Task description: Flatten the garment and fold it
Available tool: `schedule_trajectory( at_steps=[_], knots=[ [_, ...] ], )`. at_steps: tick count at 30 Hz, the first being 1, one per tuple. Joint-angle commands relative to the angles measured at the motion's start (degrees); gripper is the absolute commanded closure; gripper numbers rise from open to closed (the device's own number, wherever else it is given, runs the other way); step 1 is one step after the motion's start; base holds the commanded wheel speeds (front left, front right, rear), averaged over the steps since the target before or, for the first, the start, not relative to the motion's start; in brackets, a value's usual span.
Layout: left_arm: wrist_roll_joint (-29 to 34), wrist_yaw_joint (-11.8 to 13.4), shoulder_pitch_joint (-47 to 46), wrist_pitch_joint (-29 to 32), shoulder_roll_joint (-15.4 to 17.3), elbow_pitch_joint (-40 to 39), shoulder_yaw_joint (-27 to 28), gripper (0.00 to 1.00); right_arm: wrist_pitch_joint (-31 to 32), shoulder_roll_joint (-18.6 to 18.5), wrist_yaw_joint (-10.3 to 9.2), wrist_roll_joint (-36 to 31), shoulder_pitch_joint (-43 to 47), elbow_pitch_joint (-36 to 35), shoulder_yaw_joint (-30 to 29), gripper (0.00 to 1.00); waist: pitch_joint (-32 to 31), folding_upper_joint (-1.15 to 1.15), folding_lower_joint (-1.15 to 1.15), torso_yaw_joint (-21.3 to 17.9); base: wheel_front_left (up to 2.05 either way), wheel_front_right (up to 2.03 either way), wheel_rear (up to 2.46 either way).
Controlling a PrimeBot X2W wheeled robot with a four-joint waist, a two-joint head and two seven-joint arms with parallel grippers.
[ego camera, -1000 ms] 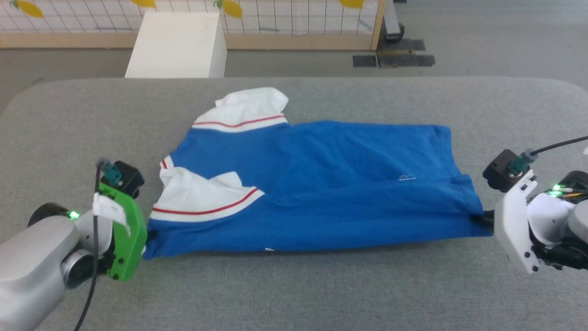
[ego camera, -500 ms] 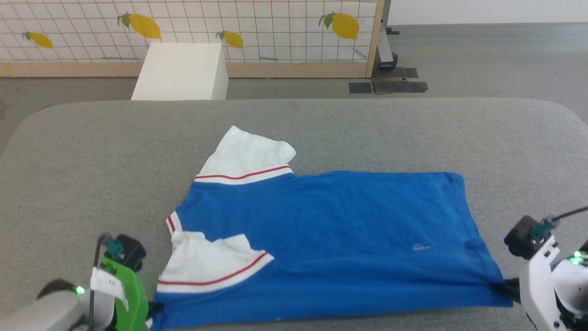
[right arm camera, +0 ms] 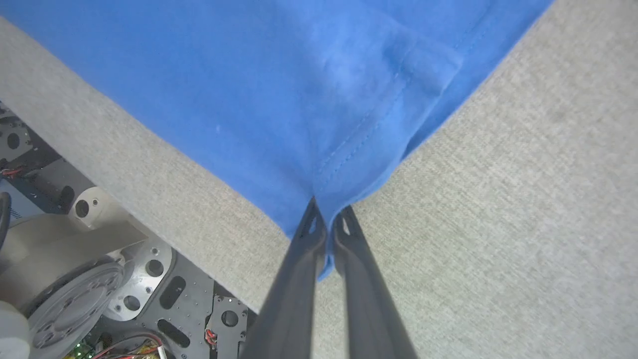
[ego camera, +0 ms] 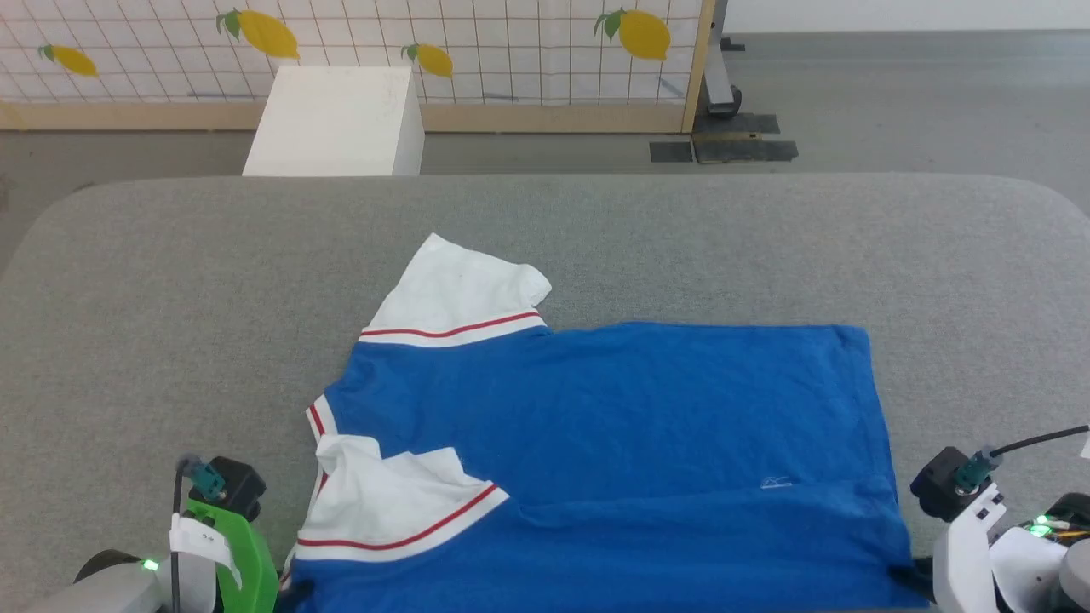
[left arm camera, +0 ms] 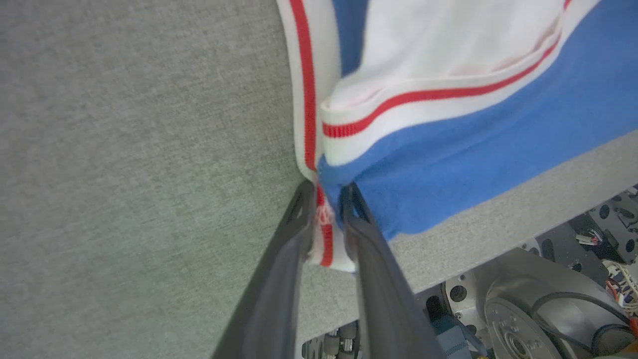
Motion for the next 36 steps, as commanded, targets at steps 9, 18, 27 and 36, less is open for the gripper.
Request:
schedule_trajectory(
  at_steps=[9, 18, 27, 36],
  knots=[
    [5.7, 3.0, -3.8, -5.5, 5.4, -5.2, 3.1, 0.00, -13.2, 1.6, -0.11, -9.5, 2.9, 1.7, -14.4, 0.00, -2.4, 0.00, 0.00, -0.8, 0.00, 0.00, 0.00],
    [16.3, 7.3, -16.2, -11.6, 4.3, -4.1, 7.5, 0.00, -25.8, 14.6, -0.11, -25.6, 8.2, -1.3, -41.4, 0.00, 1.1, 0.00, 0.00, -3.6, 0.00, 0.00, 0.00],
    [18.9, 4.6, -29.4, -9.5, -0.6, 3.7, 10.2, 0.00, -31.9, 36.3, -0.11, -38.1, 16.5, -16.3, -62.4, 0.00, 10.4, 0.00, 0.00, -8.6, 0.00, 0.00, 0.00],
    [17.4, -0.4, -39.3, 4.8, -4.4, 9.6, 8.4, 0.00, -34.7, 45.2, -0.11, -41.7, 19.9, -24.6, -65.0, 0.00, 18.7, 0.00, 0.00, -11.7, 0.00, 0.00, 0.00]
  ],
)
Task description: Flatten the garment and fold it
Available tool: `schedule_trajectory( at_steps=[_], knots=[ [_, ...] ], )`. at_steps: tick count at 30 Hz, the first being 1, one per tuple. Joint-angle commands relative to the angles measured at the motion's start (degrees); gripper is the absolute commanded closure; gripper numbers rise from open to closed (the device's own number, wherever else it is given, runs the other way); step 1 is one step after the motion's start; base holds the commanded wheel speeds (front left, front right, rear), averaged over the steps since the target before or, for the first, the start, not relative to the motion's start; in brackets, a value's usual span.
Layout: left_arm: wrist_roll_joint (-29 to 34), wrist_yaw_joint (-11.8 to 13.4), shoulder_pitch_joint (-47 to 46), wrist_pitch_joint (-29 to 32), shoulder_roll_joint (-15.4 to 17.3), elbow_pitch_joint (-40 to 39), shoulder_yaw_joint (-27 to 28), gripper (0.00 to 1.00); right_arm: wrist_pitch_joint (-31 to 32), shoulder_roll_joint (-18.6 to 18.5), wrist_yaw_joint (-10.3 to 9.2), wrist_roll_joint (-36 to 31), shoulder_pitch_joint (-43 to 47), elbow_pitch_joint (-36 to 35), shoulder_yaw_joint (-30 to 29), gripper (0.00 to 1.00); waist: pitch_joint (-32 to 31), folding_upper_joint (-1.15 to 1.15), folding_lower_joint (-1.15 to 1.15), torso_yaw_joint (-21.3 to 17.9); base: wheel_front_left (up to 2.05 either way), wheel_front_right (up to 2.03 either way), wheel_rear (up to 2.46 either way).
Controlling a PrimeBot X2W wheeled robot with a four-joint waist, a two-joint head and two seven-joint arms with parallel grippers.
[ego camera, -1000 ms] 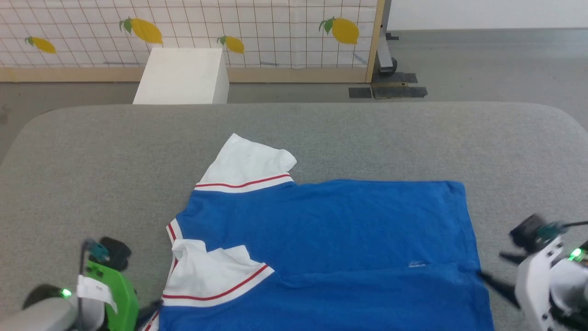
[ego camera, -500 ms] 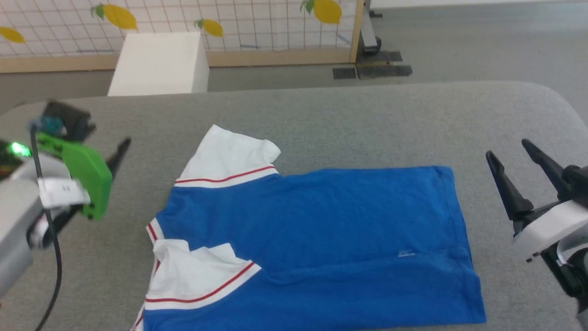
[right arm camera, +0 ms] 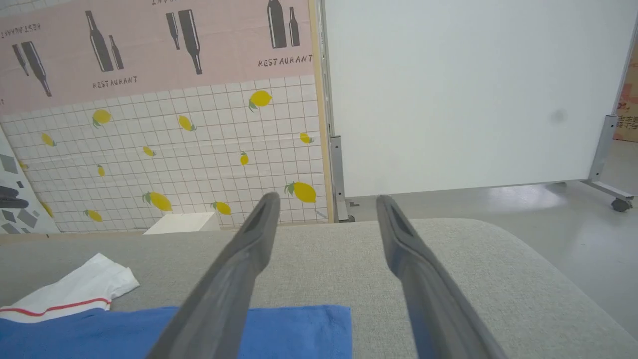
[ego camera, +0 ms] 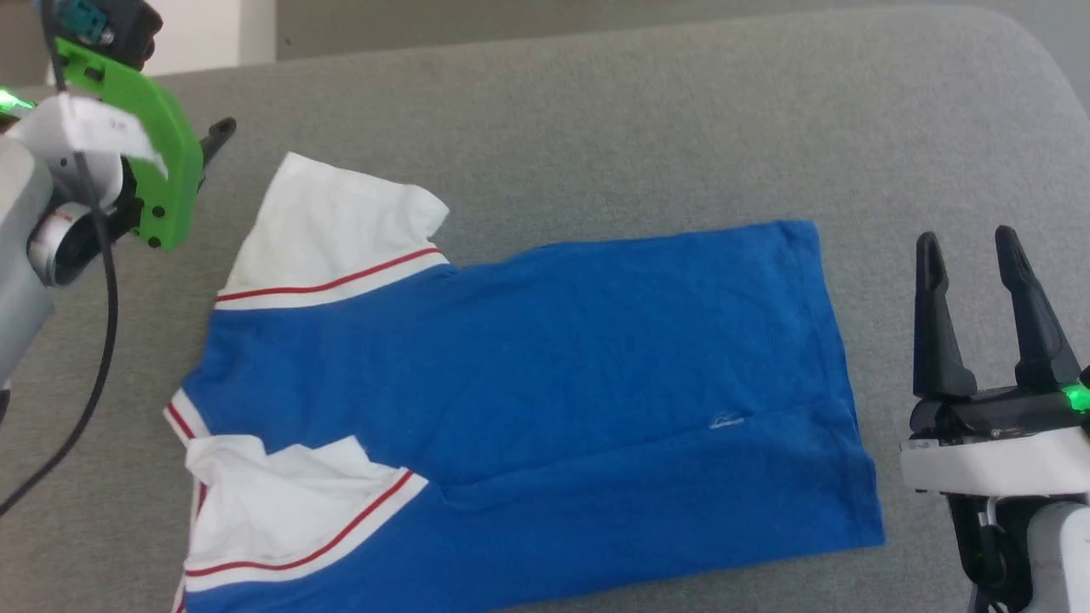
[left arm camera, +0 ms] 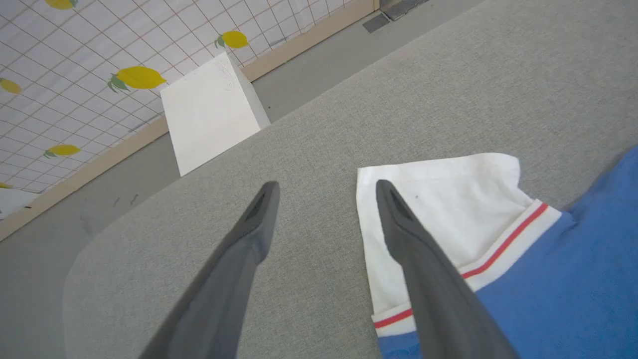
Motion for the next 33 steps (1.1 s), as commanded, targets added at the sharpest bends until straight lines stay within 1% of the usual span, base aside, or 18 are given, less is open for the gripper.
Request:
schedule_trajectory(
  at_steps=[1, 4, 7, 10, 15, 17, 20, 21, 22, 27, 29, 33],
  knots=[
    [-0.6, -0.6, -1.7, 2.7, -0.6, 0.6, -0.6, 0.00, -0.6, 0.5, -0.10, -1.0, 0.9, -0.9, 0.2, 0.00, 5.3, 0.00, 0.00, -3.3, 0.00, 0.00, 0.00],
    [-2.3, -1.5, -4.8, 10.2, -1.2, 1.8, -1.4, 0.00, -1.0, 1.3, -0.10, -1.6, 0.9, -1.9, 1.0, 0.00, 7.7, 0.00, 0.00, -4.4, 0.00, 0.00, 0.00],
    [-4.4, -2.1, -7.2, 17.3, -1.8, 2.7, -2.2, 0.00, -1.2, 1.8, -0.10, -1.7, 0.2, -1.4, 1.7, 0.00, 9.6, 0.00, 0.00, -5.3, 0.00, 0.00, 0.00],
    [-6.3, -1.9, -9.5, 22.3, -2.5, 4.3, -1.9, 0.00, -1.5, 2.1, -0.10, -1.8, -0.9, -0.9, 2.6, 0.00, 11.7, 0.00, 0.00, -6.3, 0.00, 0.00, 0.00],
    [-5.7, -1.4, -11.9, 26.8, -2.5, 7.0, -2.9, 0.00, -2.1, 2.3, -0.10, -2.0, -2.8, 0.3, 4.0, 0.00, 14.3, 0.00, 0.00, -8.1, 0.00, 0.00, 0.00],
    [-4.9, -1.5, -12.2, 29.2, -2.1, 7.8, -4.2, 0.00, -2.3, 2.4, -0.10, -2.2, -3.3, 0.9, 4.4, 0.00, 14.9, 0.00, 0.00, -8.6, 0.00, 0.00, 0.00],
    [-4.6, -2.1, -11.8, 30.8, -1.7, 7.8, -5.4, 0.00, -2.6, 2.5, -0.10, -2.3, -3.8, 1.8, 4.6, 0.00, 15.2, 0.00, 0.00, -8.9, 0.00, 0.00, 0.00],
    [-4.2, -2.3, -11.8, 31.2, -1.6, 7.6, -6.0, 0.52, -2.7, 2.5, -0.10, -2.4, -3.8, 2.1, 4.4, 0.00, 15.2, 0.00, 0.00, -8.8, 0.00, 0.00, 0.00],
    [-4.4, -2.4, -11.6, 31.6, -1.5, 7.5, -6.2, 1.00, -2.8, 2.4, -0.10, -2.5, -3.9, 2.5, 4.3, 0.00, 15.1, 0.00, 0.00, -8.6, 0.00, 0.00, 0.00],
    [-5.0, -2.9, -10.9, 30.3, -0.9, 7.2, -6.2, 1.00, -2.9, 1.4, -0.10, -3.2, -4.8, 4.1, 3.8, 0.00, 13.2, 0.00, 0.00, -7.6, 0.00, 0.00, 0.00],
    [-5.5, -2.9, -10.4, 28.6, -1.1, 7.1, -5.9, 1.00, -2.9, 0.7, -0.10, -3.2, -5.3, 4.5, 3.5, 0.00, 11.9, 0.00, 0.00, -6.9, 0.00, 0.00, 0.00],
    [-7.2, -3.1, -8.5, 23.7, -2.5, 7.1, -4.7, 1.00, -1.3, -1.8, -0.10, -2.1, -7.5, 4.5, 2.2, 0.00, 8.2, 0.00, 0.00, -4.9, 0.00, 0.00, 0.00]
  ],
)
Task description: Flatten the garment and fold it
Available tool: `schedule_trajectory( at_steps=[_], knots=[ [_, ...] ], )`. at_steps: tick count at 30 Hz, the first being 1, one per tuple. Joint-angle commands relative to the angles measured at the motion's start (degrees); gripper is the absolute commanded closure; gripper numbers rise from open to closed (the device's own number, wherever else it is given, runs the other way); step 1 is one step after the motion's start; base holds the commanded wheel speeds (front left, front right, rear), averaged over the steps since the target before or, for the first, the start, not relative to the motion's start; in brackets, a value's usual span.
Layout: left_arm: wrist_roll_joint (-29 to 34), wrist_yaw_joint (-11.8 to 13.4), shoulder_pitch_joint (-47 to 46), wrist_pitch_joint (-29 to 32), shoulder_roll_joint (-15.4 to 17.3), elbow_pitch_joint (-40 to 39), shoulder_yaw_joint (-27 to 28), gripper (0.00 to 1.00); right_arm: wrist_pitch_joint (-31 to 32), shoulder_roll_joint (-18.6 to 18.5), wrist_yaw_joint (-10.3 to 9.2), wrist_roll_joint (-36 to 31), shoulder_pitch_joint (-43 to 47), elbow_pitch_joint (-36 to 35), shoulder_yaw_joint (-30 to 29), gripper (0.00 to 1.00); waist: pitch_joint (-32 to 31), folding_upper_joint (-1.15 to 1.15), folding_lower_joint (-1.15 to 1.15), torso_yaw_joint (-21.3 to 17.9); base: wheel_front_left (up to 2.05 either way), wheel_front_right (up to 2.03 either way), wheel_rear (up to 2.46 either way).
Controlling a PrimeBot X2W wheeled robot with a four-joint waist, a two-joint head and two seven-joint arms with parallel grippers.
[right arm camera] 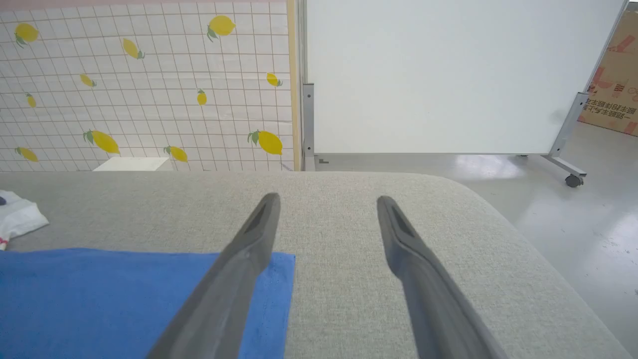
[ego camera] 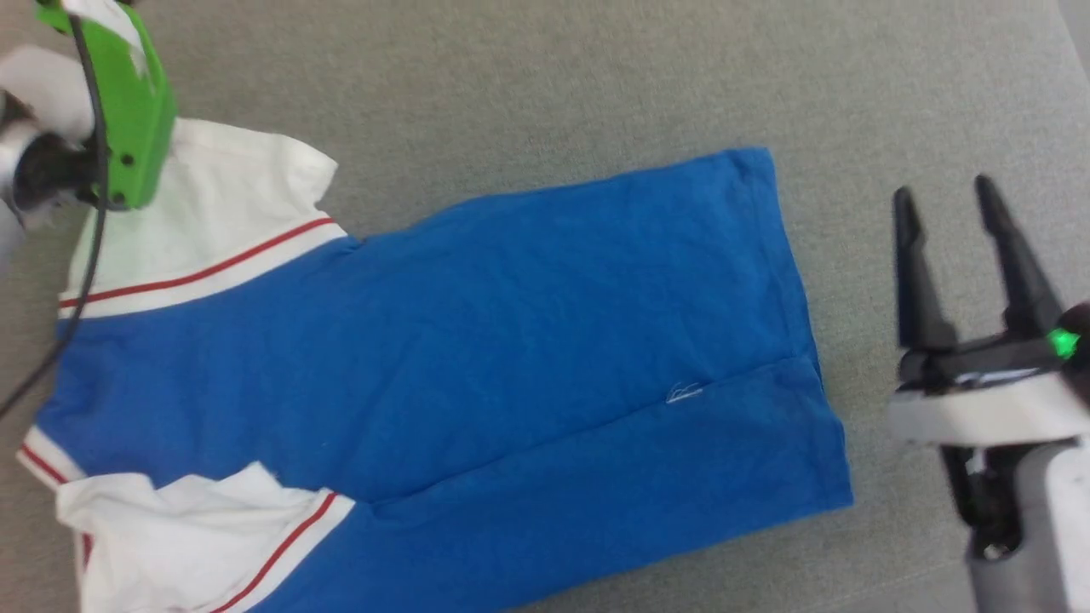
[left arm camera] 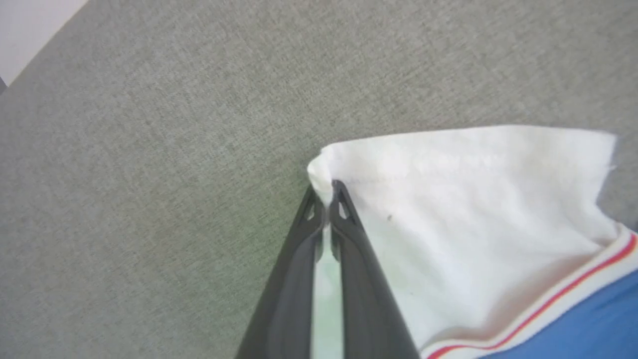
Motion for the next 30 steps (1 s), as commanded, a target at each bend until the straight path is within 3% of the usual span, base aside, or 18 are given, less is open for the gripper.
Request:
schedule_trajectory(
  at_steps=[1, 5, 9, 17, 24, 30],
  knots=[
    [-0.4, -0.3, 1.4, -1.2, -0.8, -0.1, -0.1, 1.00, 1.0, -1.0, -0.10, 0.9, -1.9, -0.1, -0.5, 0.00, -4.1, 0.00, -0.01, 3.0, 0.00, 0.00, 0.00],
    [-0.3, -0.4, 2.9, -4.3, -1.6, -1.5, -0.9, 1.00, 6.4, -5.0, -0.10, 4.0, -6.6, 0.6, -0.2, 0.00, -7.3, 0.00, -0.01, 4.8, 0.00, 0.00, 0.00],
    [-0.7, -0.4, 4.1, -7.3, -2.1, -5.0, -2.0, 1.00, 15.6, -10.7, -0.10, 8.0, -12.4, 3.0, 2.9, 0.00, -9.5, 0.00, -0.01, 6.8, 0.00, 0.00, 0.00],
    [-0.9, -0.5, 5.6, -11.5, -2.4, -9.5, -3.9, 1.00, 42.5, -21.4, -0.10, 23.3, -24.3, 11.8, 13.6, 0.00, -11.1, 0.00, -0.01, 10.3, 0.00, 0.00, 0.00],
    [-0.6, -0.5, 4.9, -13.3, -2.9, -11.0, -4.7, 1.00, 61.5, -25.1, -0.10, 30.1, -32.9, 20.4, 23.0, 0.00, -10.2, 0.00, -0.01, 11.9, 0.00, 0.00, 0.00],
    [0.1, -0.5, 3.2, -14.5, -3.7, -11.8, -5.2, 1.00, 66.7, -24.8, -0.10, 30.1, -36.5, 28.0, 27.4, 0.00, -8.3, 0.00, -0.01, 13.8, 0.00, 0.00, 0.00]
  ],
)
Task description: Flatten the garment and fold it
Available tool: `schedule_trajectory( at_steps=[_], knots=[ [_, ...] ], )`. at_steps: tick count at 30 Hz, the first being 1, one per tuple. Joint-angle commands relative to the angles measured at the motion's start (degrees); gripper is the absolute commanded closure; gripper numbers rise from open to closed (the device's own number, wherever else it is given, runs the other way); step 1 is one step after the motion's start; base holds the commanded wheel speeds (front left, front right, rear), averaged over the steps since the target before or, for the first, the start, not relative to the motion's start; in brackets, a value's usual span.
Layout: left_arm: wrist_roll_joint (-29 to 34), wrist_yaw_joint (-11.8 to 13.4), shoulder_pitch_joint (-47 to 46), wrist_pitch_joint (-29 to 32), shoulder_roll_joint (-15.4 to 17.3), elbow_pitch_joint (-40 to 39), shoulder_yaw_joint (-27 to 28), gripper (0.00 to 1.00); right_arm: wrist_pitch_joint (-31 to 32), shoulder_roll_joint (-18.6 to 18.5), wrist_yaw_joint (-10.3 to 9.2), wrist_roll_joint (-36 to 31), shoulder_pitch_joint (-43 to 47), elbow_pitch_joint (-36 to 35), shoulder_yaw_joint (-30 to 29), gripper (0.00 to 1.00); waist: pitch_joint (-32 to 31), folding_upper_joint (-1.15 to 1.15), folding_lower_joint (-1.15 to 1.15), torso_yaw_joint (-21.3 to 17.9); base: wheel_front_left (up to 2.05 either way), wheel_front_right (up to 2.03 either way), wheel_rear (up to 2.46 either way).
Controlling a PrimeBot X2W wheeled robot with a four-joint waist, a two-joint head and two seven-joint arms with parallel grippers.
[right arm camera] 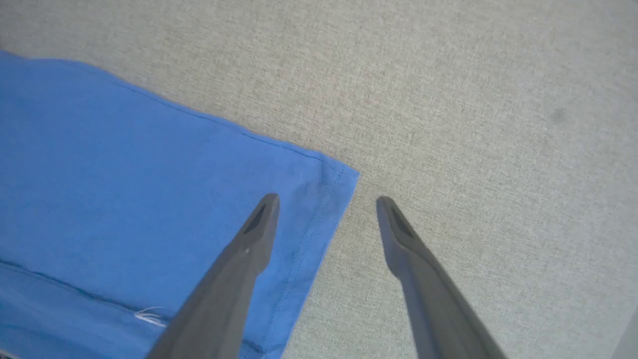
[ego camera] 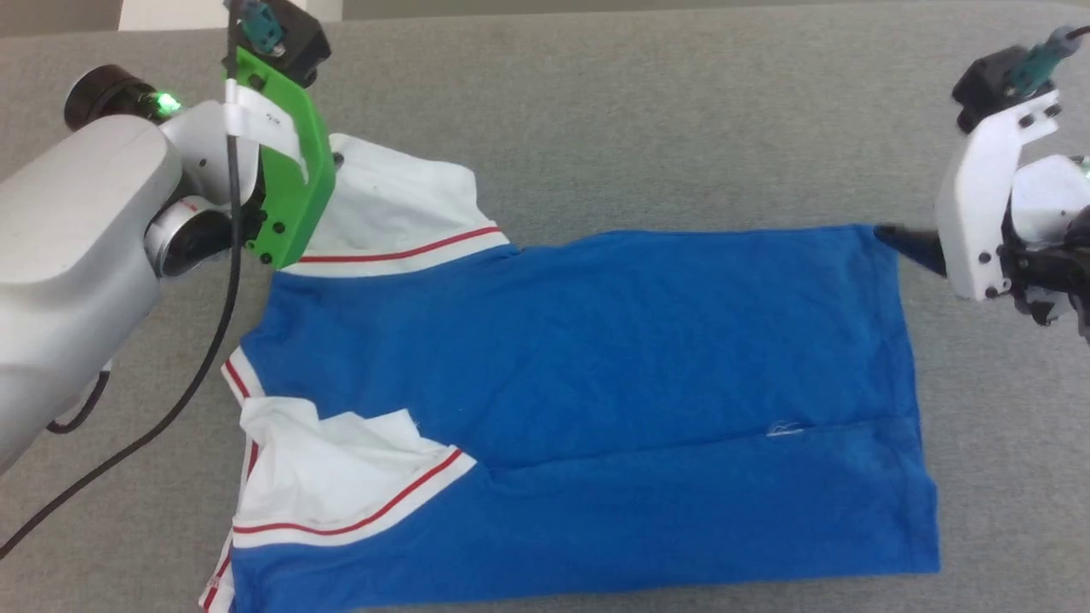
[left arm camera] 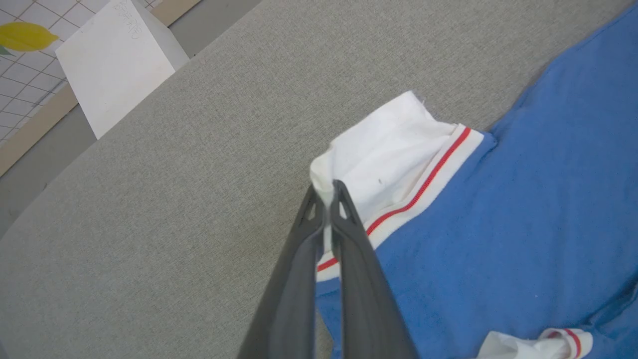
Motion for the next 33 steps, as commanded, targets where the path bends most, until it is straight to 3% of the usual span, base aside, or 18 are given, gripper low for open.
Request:
schedule_trajectory(
  at_steps=[1, 9, 16, 17, 18, 19, 24, 33],
  knots=[
    [0.5, -0.1, -1.0, -0.6, -0.5, -0.4, -0.1, 1.00, 0.6, 0.2, -0.09, -0.3, -0.7, 1.6, 1.1, 0.00, 1.3, 0.00, 0.00, 1.2, 0.00, 0.00, 0.00],
    [1.6, -0.1, -3.6, -1.9, -1.4, -1.6, -0.4, 1.00, -2.3, 1.6, -0.09, -1.7, -1.6, 10.0, 3.4, 0.00, 5.3, 0.00, 0.00, 3.5, 0.00, 0.00, 0.00],
    [2.3, -0.1, -4.3, -3.0, -1.7, -1.3, -0.5, 1.00, -2.7, 1.6, -0.09, 0.5, -0.4, 12.3, 8.6, 0.00, 7.0, 0.00, 0.00, 4.2, 0.00, 0.00, 0.00],
    [2.4, -0.1, -4.3, -3.0, -1.7, -1.2, -0.5, 1.00, -3.1, 1.5, -0.09, 1.0, -0.3, 12.4, 9.1, 0.07, 7.0, 0.00, 0.00, 4.1, 0.00, 0.00, 0.00],
    [2.4, -0.1, -4.2, -3.0, -1.6, -1.1, -0.5, 1.00, -3.3, 1.4, -0.09, 1.3, -0.3, 12.5, 9.6, 0.92, 6.9, 0.00, 0.00, 3.9, 0.00, 0.00, 0.00],
    [2.5, -0.1, -4.0, -3.1, -1.5, -0.9, -0.5, 1.00, -3.6, 1.2, -0.09, 1.7, -0.4, 12.6, 10.3, 1.00, 6.6, 0.00, 0.00, 3.7, 0.00, 0.00, 0.00],
    [2.4, -0.1, -2.6, -3.7, -1.1, -0.1, -0.5, 1.00, -6.7, 0.3, -0.09, 3.0, -1.7, 12.9, 11.9, 1.00, 4.9, 0.00, 0.00, 2.6, 0.00, 0.00, 0.00],
    [1.6, -0.1, 1.5, -8.8, 0.5, 1.1, -0.5, 1.00, -18.2, -1.5, -0.09, 6.2, -1.8, 10.4, 14.9, 1.00, -1.7, 0.00, 0.00, 0.9, 0.00, 0.00, 0.00]
  ],
)
